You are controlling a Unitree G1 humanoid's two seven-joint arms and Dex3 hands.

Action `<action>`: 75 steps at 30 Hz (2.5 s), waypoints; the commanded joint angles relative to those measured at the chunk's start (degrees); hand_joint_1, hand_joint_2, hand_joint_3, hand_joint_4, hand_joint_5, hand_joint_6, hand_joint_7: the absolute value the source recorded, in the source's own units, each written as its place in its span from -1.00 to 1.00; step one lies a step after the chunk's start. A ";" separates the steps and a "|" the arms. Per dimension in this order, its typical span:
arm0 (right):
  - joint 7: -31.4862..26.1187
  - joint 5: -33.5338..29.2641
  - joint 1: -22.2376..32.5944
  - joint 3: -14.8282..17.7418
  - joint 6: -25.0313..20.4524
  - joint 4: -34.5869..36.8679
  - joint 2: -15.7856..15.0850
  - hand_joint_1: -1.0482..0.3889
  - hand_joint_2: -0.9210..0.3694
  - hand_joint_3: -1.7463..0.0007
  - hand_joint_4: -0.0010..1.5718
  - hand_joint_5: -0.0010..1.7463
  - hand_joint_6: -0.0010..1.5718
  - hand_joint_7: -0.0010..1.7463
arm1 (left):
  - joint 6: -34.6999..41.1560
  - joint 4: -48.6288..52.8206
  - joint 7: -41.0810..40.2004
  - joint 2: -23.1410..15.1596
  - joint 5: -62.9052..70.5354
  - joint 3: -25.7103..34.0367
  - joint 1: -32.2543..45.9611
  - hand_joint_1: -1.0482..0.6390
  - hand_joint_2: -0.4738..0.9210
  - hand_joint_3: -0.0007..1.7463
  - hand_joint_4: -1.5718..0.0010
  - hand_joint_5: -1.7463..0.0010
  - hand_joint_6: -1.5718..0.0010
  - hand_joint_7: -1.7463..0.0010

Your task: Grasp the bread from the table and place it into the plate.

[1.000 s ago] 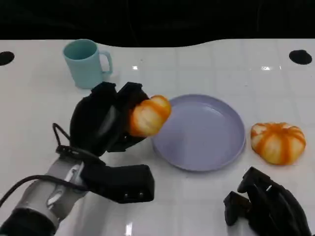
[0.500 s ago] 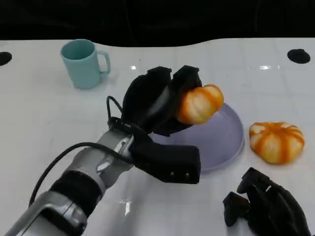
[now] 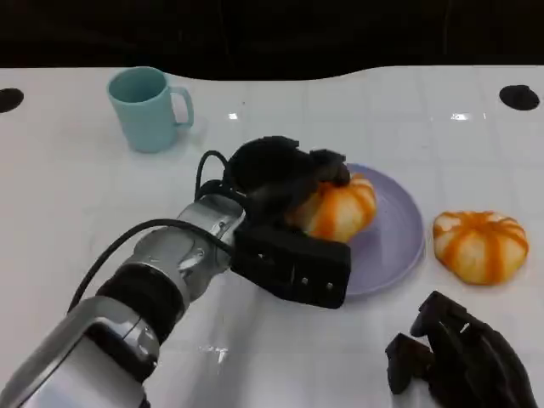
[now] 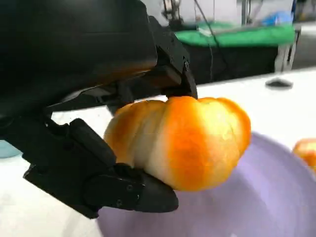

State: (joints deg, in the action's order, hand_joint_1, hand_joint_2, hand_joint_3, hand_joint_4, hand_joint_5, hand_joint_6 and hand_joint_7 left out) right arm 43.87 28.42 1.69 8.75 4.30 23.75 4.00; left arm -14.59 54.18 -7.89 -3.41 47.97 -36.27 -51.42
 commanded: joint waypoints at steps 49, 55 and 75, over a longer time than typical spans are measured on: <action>-0.38 0.12 -0.75 0.88 0.02 0.96 -1.22 -0.33 -1.00 0.73 0.00 0.93 -0.12 0.62 | 9.56 -52.16 41.53 1.85 -81.46 28.01 57.92 -0.52 1.00 -0.59 -0.02 -1.00 0.29 -1.00; -0.01 0.53 -1.07 1.29 -0.34 1.48 -1.40 -0.33 -1.00 0.74 0.01 0.93 -0.11 0.62 | 11.62 -52.11 42.86 2.99 -81.61 29.61 58.71 -0.50 1.00 -0.65 -0.06 -1.00 0.27 -1.00; 0.47 -0.54 -1.86 1.47 1.18 3.47 -1.67 -0.31 -1.00 0.70 0.00 0.91 -0.12 0.62 | 13.66 -50.28 45.15 4.54 -80.23 32.43 57.92 -0.52 1.00 -0.68 -0.09 -1.00 0.24 -1.00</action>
State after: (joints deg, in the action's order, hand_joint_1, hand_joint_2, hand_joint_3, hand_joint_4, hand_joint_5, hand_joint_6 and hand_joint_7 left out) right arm 44.42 28.17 -0.49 10.01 5.35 26.94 3.26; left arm -1.39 4.37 37.14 1.48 -32.89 -4.44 6.61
